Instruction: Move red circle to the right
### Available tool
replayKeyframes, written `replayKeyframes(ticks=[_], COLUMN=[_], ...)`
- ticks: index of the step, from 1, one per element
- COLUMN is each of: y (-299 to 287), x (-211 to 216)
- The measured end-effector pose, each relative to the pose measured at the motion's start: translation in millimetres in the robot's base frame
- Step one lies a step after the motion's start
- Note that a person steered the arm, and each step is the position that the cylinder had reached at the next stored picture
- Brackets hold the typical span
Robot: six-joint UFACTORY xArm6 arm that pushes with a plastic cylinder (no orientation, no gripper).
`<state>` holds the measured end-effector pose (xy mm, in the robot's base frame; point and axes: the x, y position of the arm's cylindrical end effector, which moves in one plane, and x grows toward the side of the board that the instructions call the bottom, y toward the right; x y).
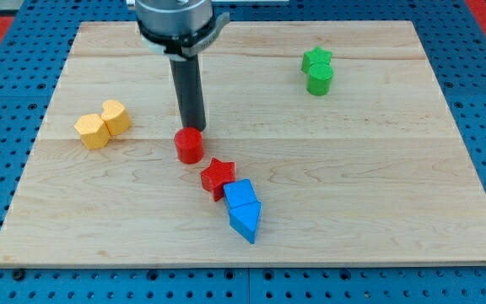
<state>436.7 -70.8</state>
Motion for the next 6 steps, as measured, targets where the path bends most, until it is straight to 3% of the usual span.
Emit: replayKeyframes(ticks=[2,4,5,6], y=[-16.4,-81.7,-63.1,-30.7], x=[20.4,62.5,70.6,46.7])
